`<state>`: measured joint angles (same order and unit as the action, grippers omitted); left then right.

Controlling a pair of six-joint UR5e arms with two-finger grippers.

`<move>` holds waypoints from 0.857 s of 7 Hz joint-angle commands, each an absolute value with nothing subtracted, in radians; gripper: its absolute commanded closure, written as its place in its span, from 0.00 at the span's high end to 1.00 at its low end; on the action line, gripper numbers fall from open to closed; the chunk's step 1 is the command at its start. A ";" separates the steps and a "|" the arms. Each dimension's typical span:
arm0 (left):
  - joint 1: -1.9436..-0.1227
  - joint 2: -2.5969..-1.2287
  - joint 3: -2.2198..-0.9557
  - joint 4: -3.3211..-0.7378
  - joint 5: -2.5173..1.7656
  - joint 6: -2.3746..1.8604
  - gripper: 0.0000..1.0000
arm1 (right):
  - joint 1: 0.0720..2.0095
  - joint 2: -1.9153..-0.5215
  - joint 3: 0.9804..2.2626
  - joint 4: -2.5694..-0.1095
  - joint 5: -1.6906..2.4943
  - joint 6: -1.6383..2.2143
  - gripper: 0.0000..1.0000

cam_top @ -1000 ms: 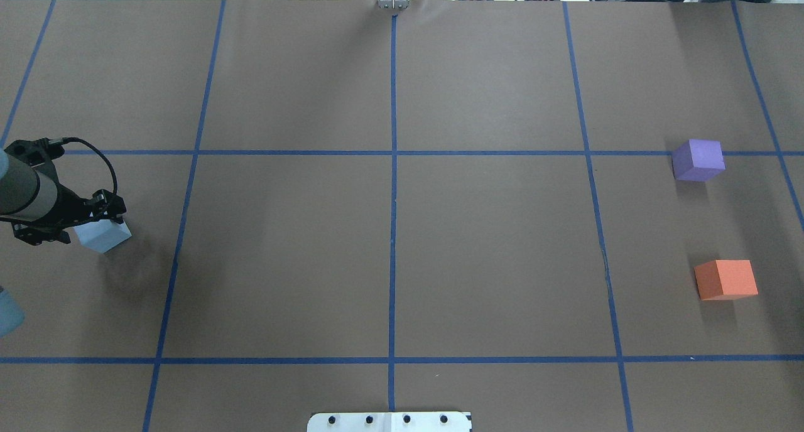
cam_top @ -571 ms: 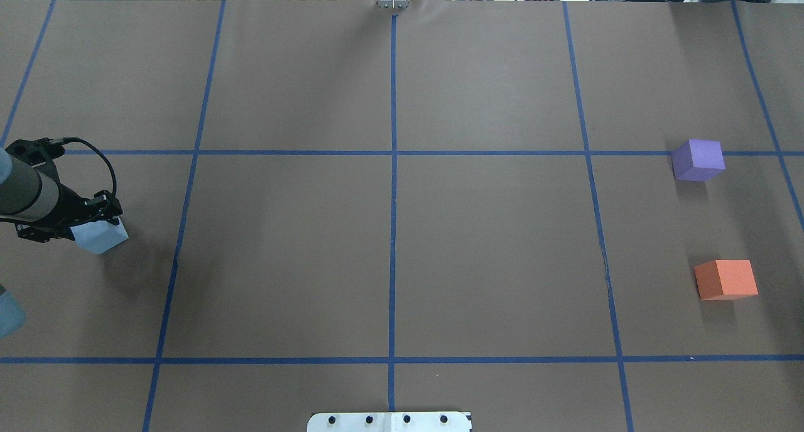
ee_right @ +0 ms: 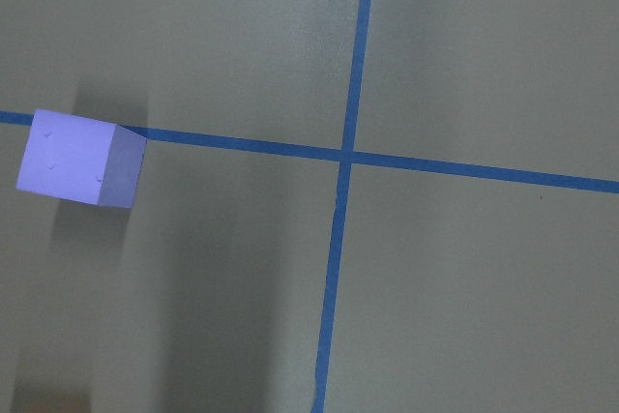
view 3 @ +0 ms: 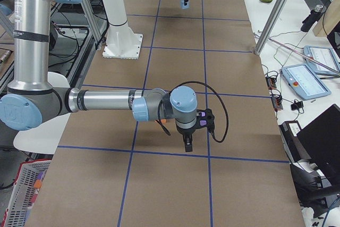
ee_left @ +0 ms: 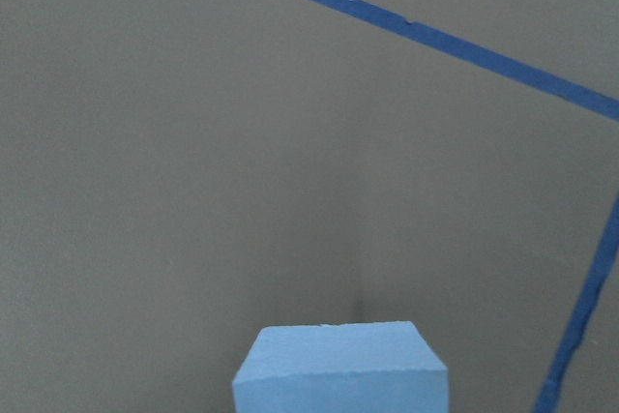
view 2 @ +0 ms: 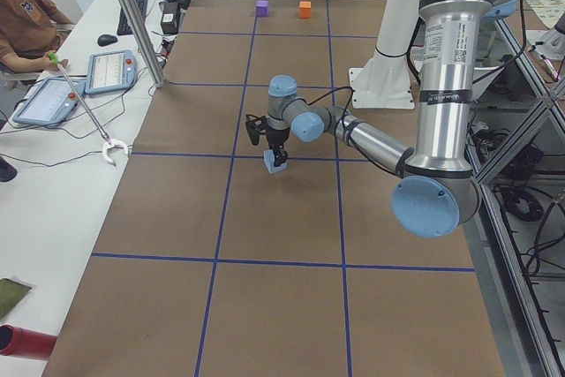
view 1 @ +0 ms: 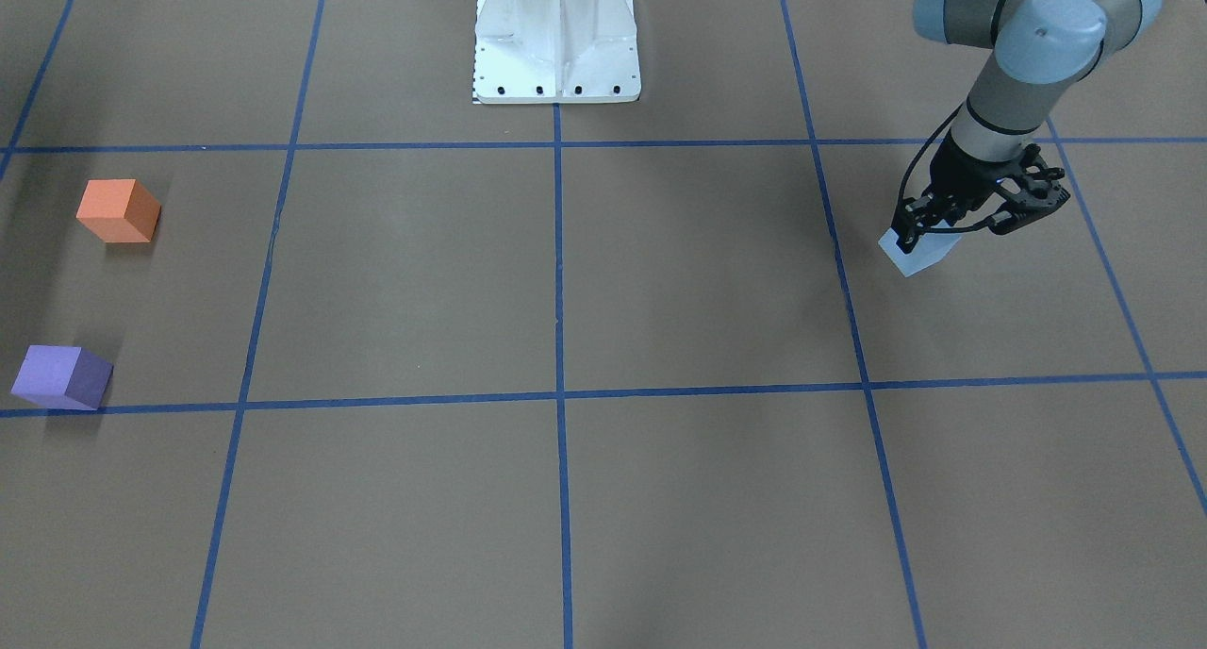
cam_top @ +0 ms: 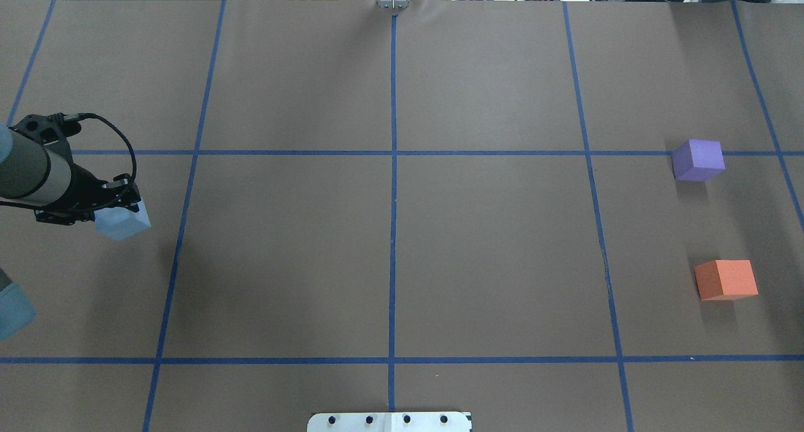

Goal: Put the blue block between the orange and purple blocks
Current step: 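Carry the light blue cube with the left gripper toward the table center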

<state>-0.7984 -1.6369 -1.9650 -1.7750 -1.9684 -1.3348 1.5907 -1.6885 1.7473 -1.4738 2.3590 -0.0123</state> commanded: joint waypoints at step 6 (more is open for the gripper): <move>-0.548 -2.338 -1.670 -1.557 -1.781 -1.230 0.00 | 1.588 -1.695 1.766 -1.466 2.434 -0.008 1.00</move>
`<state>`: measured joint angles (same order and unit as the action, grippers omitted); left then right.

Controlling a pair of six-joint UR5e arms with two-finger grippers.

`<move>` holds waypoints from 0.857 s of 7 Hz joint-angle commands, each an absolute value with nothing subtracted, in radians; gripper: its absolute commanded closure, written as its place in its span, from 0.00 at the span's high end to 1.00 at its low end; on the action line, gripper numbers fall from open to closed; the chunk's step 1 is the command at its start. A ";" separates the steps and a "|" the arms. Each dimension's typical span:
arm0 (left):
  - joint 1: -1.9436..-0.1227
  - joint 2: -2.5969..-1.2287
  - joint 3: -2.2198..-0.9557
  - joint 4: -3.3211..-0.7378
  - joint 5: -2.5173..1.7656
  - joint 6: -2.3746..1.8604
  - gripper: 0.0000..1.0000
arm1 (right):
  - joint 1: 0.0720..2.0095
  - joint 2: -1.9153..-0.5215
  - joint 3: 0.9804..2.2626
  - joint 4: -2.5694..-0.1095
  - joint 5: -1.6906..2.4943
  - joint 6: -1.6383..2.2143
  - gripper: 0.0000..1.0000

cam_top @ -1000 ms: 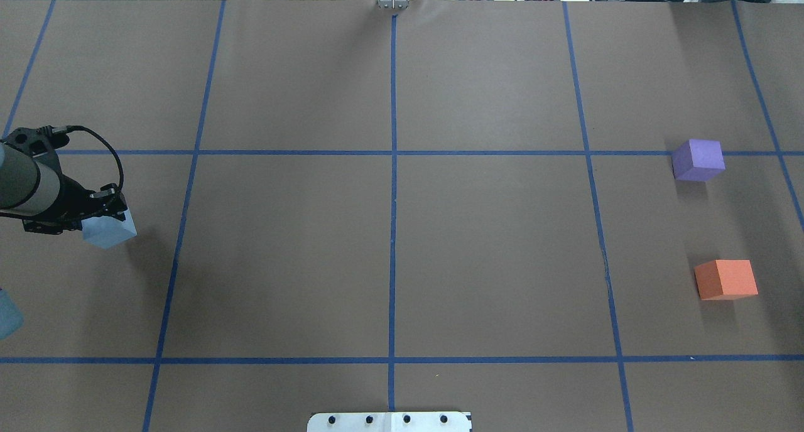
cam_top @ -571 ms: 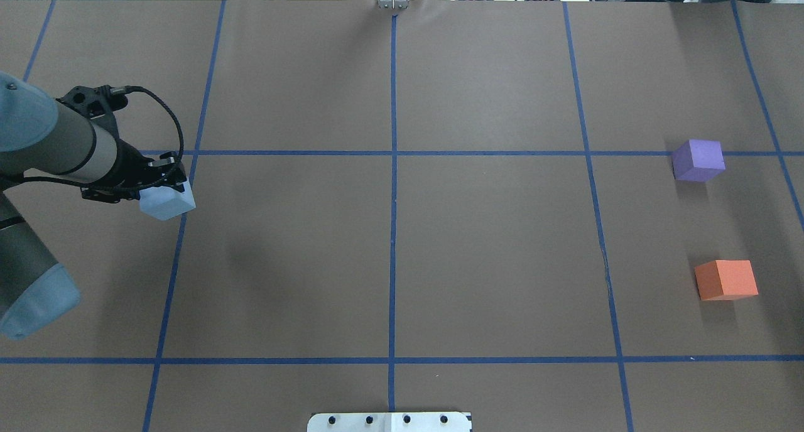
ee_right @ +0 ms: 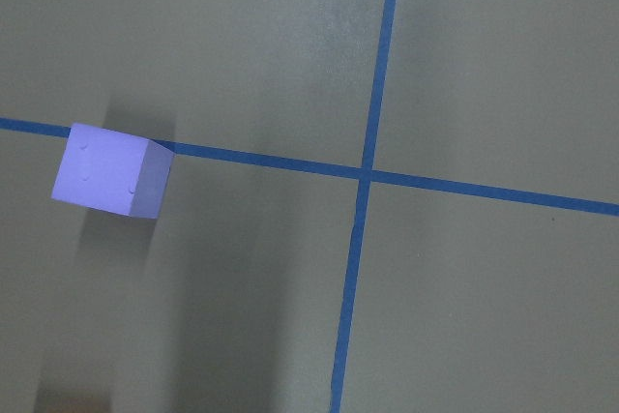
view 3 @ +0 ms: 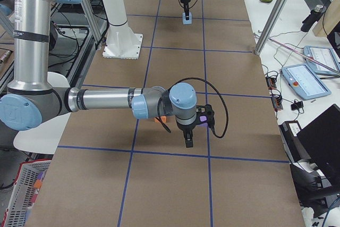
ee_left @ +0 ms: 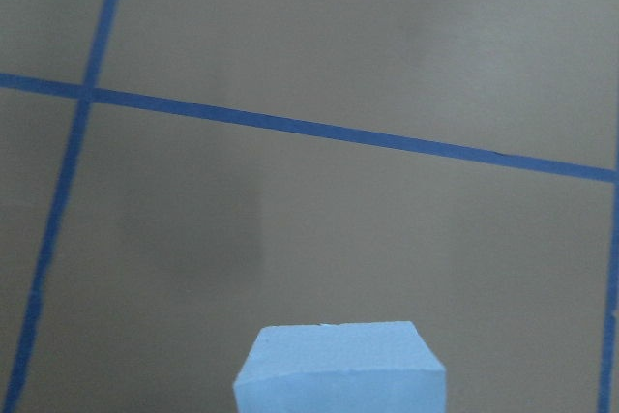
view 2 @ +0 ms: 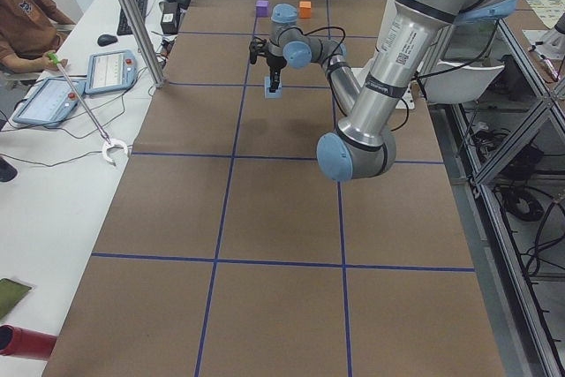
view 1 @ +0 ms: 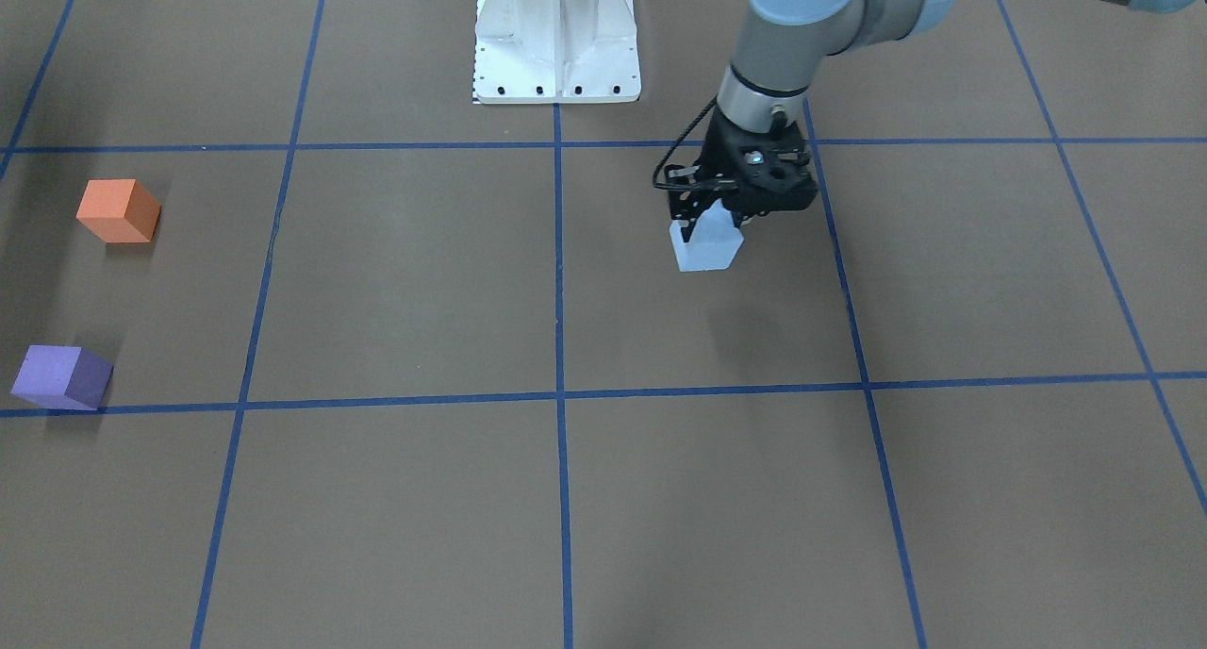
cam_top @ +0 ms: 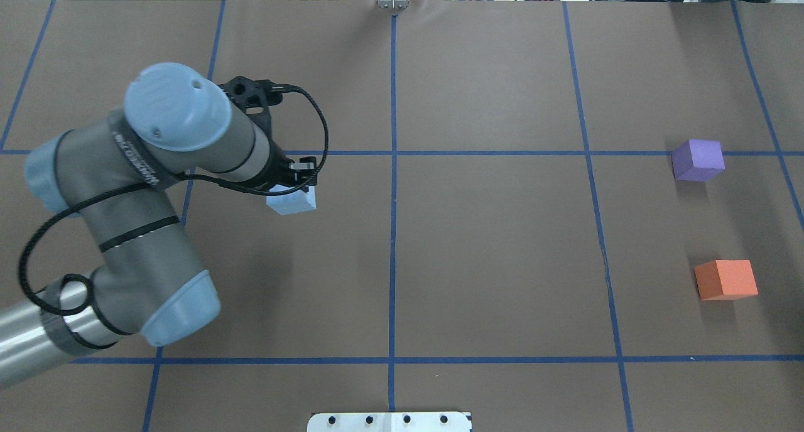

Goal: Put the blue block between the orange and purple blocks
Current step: 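Carry the light blue cube with the left gripper toward the table center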

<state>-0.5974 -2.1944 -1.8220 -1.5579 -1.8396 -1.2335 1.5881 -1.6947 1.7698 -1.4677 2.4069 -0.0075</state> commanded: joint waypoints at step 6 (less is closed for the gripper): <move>-0.489 -2.503 -1.378 -1.619 -1.750 -1.109 0.00 | 1.588 -1.690 1.770 -1.476 2.439 -0.006 1.00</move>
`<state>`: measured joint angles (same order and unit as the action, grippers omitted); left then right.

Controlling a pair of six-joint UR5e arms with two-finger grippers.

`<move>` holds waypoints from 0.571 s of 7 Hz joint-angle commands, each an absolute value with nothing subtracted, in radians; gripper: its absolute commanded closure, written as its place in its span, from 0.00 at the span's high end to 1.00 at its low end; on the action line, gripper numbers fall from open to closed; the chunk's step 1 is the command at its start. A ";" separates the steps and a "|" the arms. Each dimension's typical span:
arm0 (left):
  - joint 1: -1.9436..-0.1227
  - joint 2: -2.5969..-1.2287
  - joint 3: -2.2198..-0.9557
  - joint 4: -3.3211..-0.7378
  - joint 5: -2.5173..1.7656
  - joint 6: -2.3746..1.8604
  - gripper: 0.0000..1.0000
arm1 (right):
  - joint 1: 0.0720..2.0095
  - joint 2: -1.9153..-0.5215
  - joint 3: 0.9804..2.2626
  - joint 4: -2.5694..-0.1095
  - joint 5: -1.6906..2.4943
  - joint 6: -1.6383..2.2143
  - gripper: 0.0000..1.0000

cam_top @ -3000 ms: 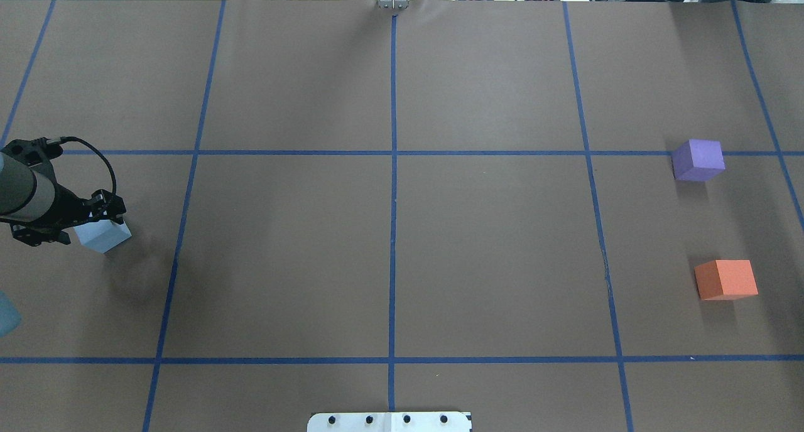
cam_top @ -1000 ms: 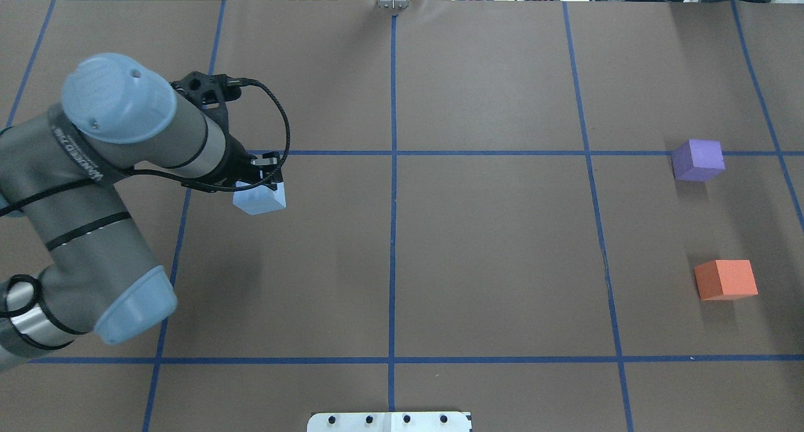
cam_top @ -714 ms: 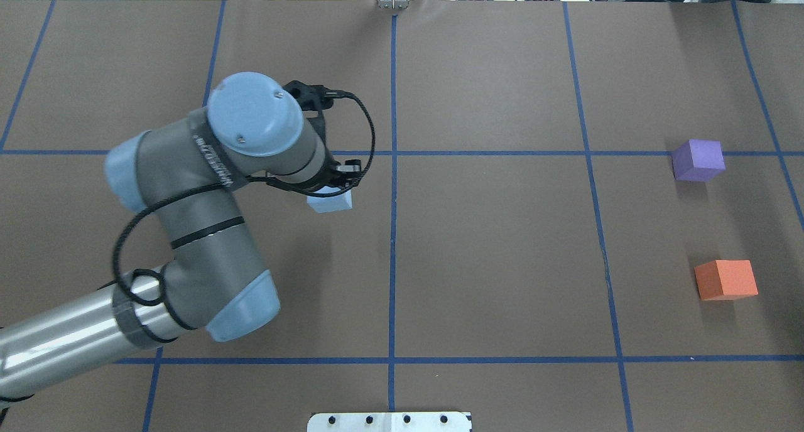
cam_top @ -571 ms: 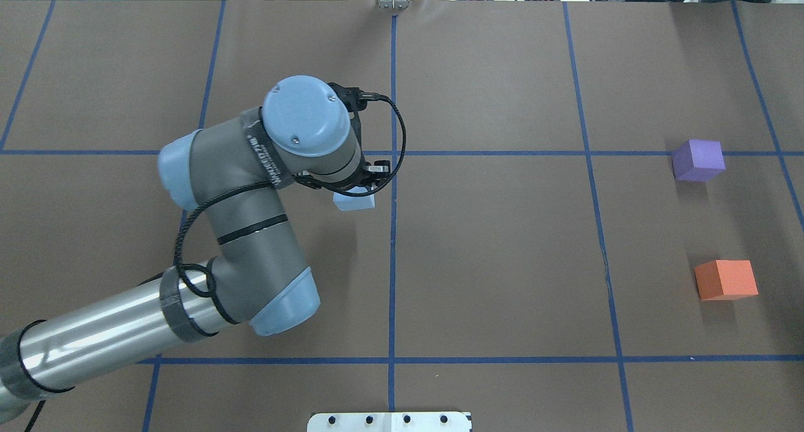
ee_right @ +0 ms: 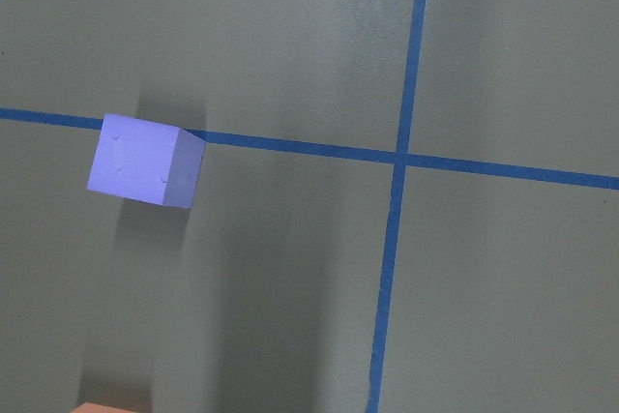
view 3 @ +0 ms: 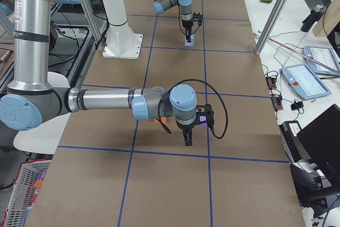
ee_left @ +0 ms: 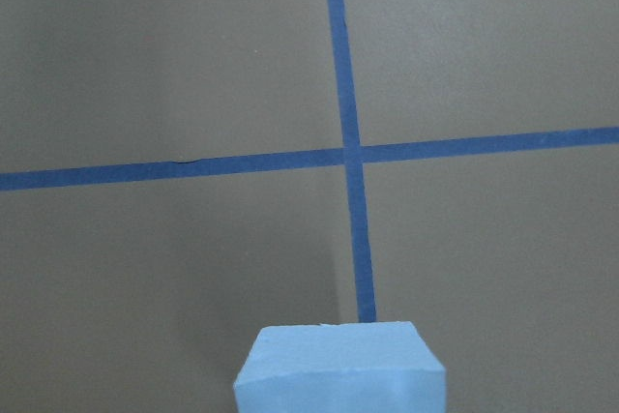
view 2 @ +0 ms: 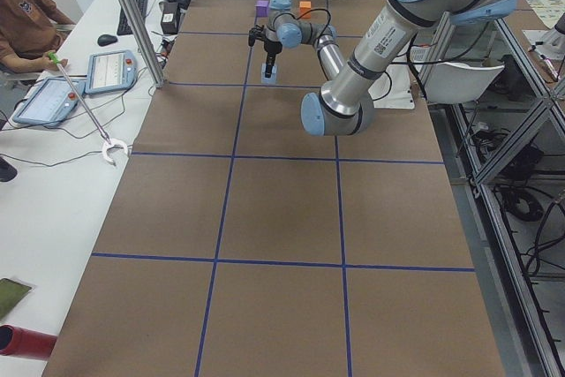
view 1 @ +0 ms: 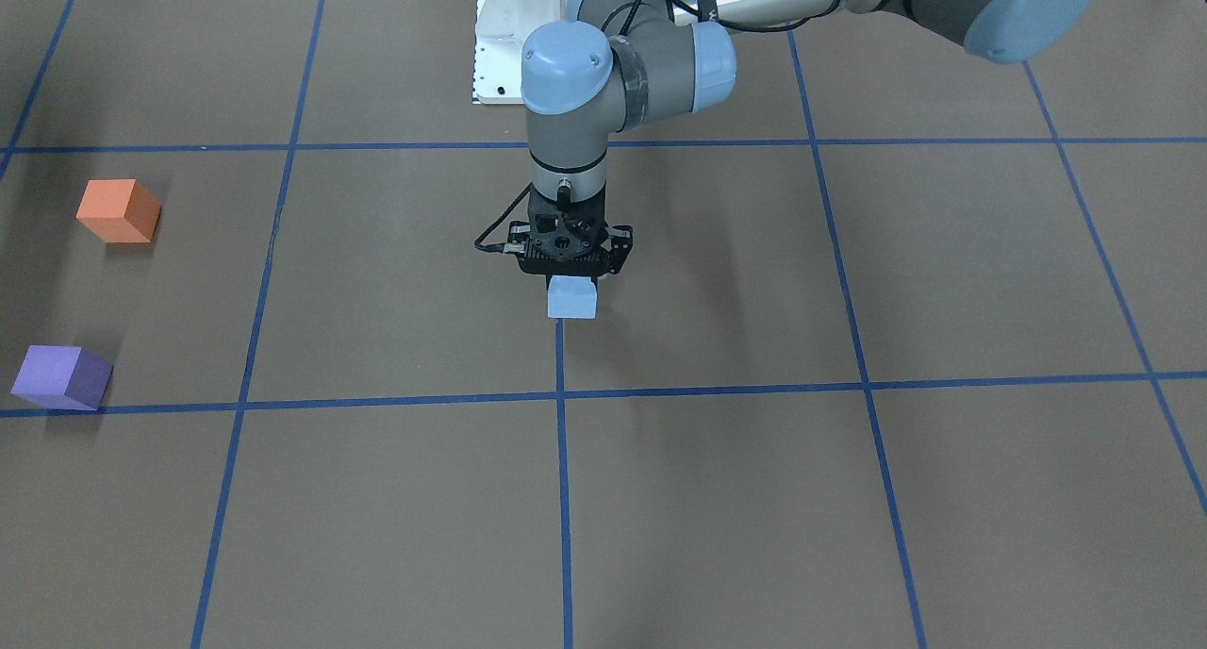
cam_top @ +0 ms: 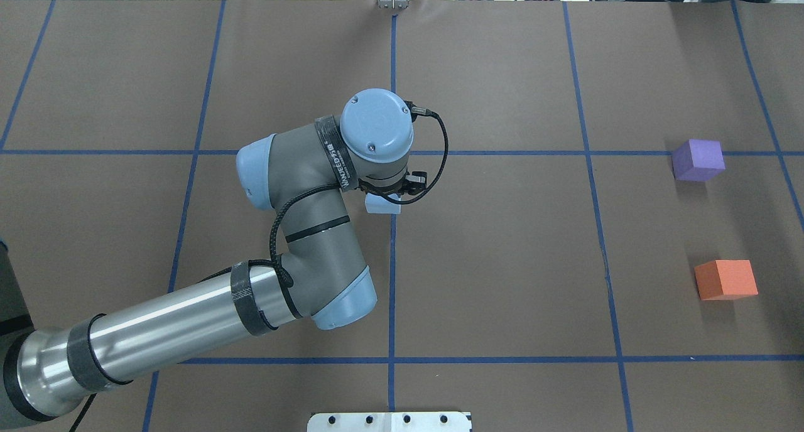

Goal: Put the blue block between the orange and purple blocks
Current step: 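Carry the light blue cube with the left gripper toward the table center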

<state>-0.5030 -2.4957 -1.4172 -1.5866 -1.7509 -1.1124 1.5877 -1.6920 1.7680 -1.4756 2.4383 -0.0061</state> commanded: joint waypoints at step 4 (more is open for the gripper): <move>-0.479 -2.505 -1.339 -1.670 -1.752 -1.172 1.00 | 1.588 -1.681 1.773 -1.477 2.486 -0.006 1.00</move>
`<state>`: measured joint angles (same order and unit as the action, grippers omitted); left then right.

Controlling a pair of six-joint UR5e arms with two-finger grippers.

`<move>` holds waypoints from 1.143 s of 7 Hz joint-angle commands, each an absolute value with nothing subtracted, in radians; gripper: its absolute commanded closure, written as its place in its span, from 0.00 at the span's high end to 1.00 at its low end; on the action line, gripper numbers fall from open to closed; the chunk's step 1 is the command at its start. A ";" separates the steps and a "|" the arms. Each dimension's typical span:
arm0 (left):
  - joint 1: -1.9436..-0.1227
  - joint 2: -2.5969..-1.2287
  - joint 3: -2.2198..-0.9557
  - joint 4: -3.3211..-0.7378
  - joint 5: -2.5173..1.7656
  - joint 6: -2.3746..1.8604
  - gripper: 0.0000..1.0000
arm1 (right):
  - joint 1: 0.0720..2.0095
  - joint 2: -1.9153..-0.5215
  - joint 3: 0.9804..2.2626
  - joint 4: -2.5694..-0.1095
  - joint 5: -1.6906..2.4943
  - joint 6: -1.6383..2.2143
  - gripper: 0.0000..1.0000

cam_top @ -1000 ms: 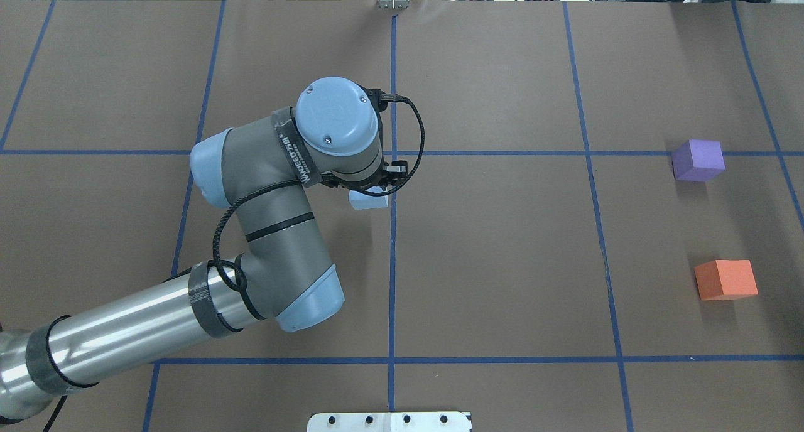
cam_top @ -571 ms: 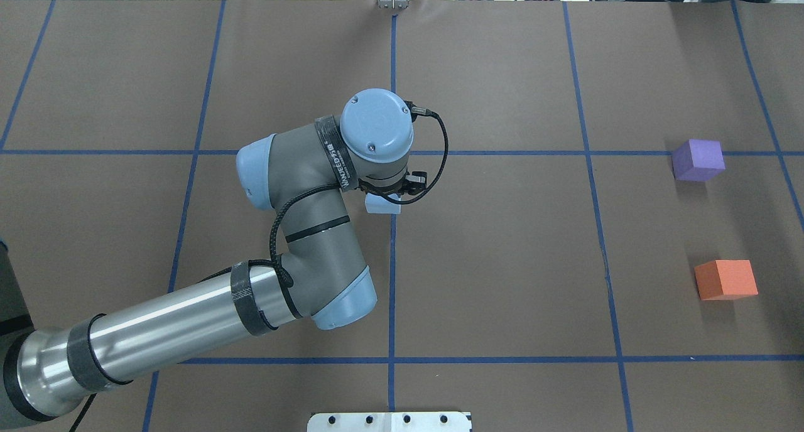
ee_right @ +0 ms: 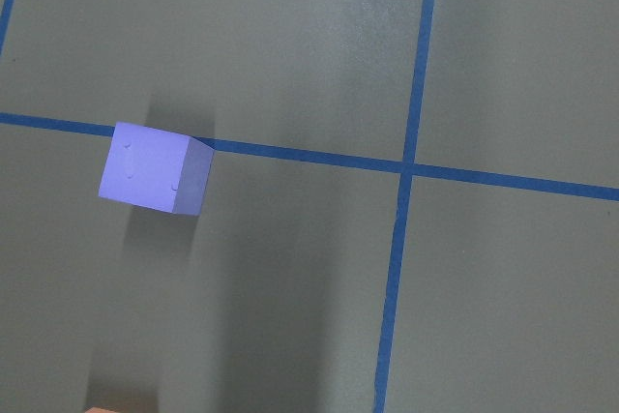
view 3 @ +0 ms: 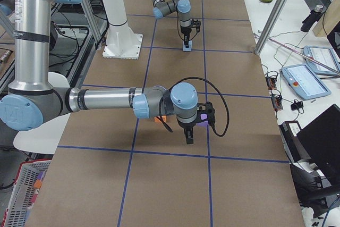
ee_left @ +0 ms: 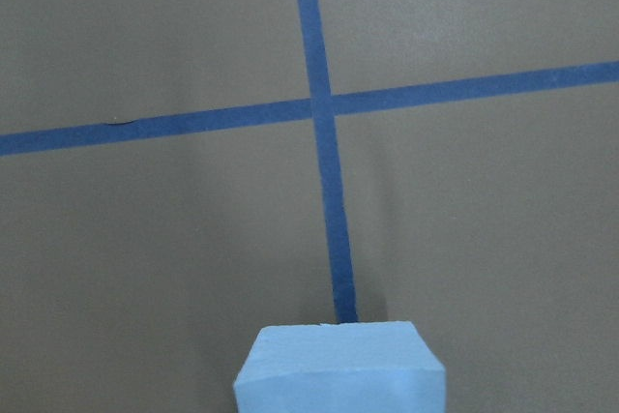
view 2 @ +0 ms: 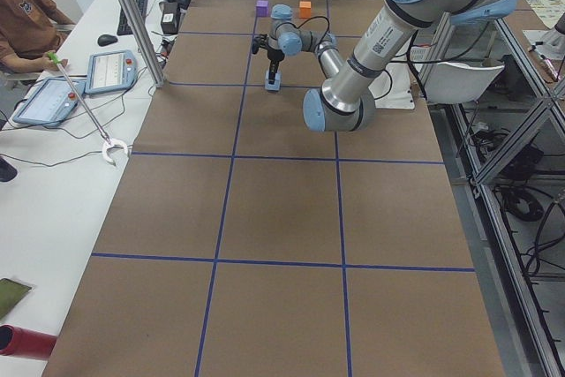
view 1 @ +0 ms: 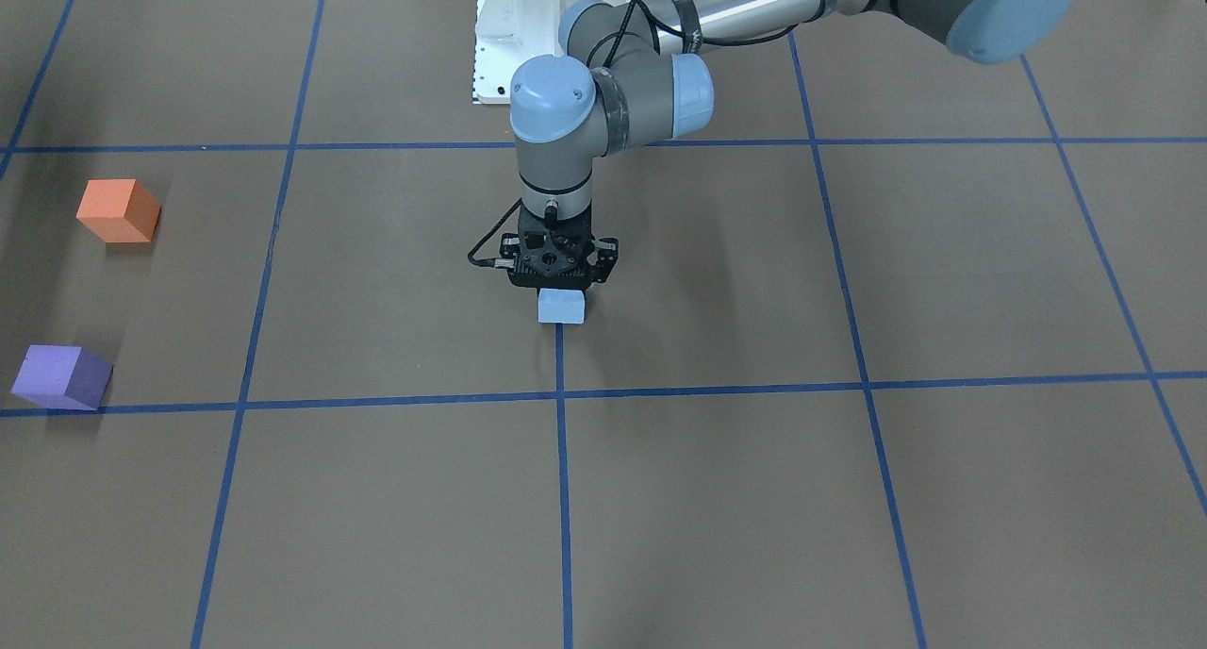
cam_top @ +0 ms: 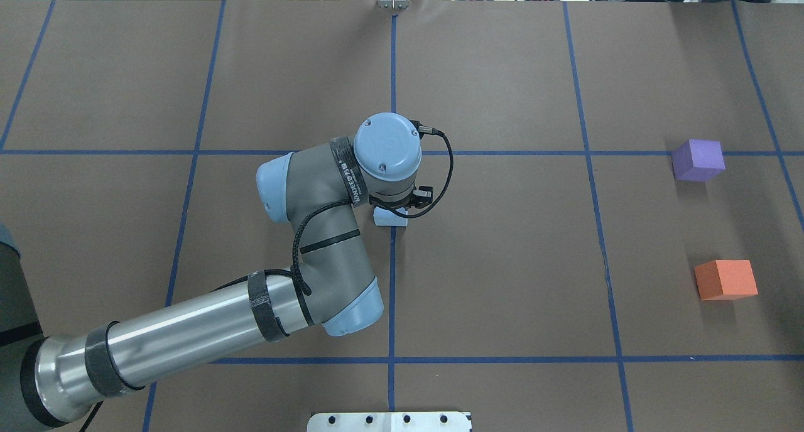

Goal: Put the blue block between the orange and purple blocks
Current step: 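Carry the light blue cube with the left gripper toward the table center, then release the cube at the center and lift the left gripper while the right arm approaches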

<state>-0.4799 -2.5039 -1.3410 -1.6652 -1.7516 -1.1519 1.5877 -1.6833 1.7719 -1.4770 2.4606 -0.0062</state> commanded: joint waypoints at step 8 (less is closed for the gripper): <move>-0.722 -2.471 -1.481 -1.592 -2.084 -1.151 1.00 | 1.223 -1.443 1.980 -1.565 2.372 0.568 1.00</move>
<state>-0.6461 -2.4868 -1.4372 -1.6628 -2.0077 -1.1713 1.3358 -1.5288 1.9262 -1.5044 2.4342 0.4368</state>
